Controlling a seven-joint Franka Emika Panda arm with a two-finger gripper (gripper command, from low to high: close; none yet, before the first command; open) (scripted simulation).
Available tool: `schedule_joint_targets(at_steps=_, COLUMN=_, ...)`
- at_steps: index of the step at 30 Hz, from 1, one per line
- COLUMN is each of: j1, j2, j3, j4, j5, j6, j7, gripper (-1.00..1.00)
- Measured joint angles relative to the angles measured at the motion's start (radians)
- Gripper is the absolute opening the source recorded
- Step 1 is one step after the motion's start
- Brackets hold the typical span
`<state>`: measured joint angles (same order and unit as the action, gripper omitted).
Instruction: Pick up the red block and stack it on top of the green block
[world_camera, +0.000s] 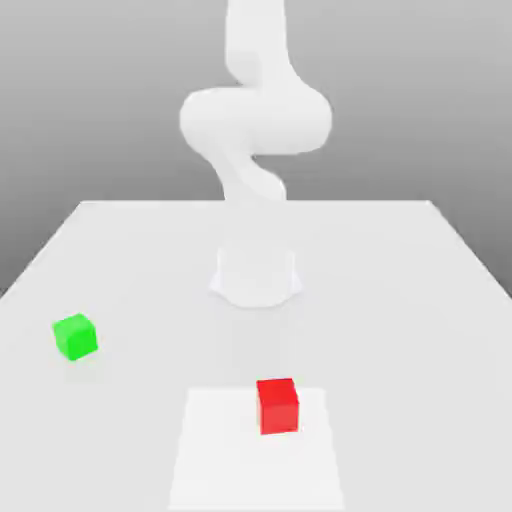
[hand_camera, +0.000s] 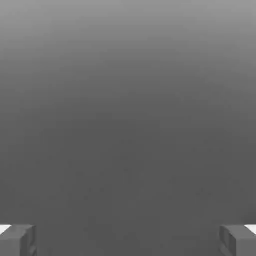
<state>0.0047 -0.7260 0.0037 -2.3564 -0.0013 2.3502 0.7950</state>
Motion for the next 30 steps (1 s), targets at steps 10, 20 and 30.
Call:
schedule_joint_targets(at_steps=10, j1=0.022, j2=0.356, j3=0.014, j4=-0.256, j5=-0.002, j6=0.235, j7=-0.027, gripper=0.00)
schedule_joint_targets(at_steps=20, j1=0.043, j2=0.748, j3=0.024, j4=-0.471, j5=-0.001, j6=0.506, j7=-0.052, gripper=0.00)
schedule_joint_targets(at_steps=30, j1=0.057, j2=0.929, j3=0.008, j4=-0.450, j5=-0.017, j6=0.659, j7=-0.040, gripper=-1.00)
